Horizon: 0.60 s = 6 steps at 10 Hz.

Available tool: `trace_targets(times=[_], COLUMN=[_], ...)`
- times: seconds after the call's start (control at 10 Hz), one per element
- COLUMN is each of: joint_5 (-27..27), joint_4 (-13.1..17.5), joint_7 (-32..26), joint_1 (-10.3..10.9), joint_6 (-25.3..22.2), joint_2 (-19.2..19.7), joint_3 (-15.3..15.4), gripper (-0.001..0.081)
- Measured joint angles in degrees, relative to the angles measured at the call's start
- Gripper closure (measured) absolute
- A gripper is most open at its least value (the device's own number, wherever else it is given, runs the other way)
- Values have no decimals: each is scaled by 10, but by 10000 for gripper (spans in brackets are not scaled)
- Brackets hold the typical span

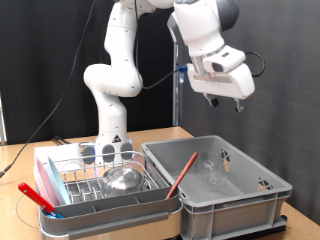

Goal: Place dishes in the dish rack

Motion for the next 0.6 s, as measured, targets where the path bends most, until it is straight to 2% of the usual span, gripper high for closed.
trace_targets(times=[0.2,0.4,0.5,0.6], joint_5=[29,27,25,31], joint_4=[-24,-48,-66,-65], joint_7=[111,230,282,256], joint_1=[1,1,-3,-2], joint_6=[5,9,9,5], joint_2=[-42,-101,-154,-148], joint_3=[-2,1,3,2], gripper=[-3,-3,-3,-3])
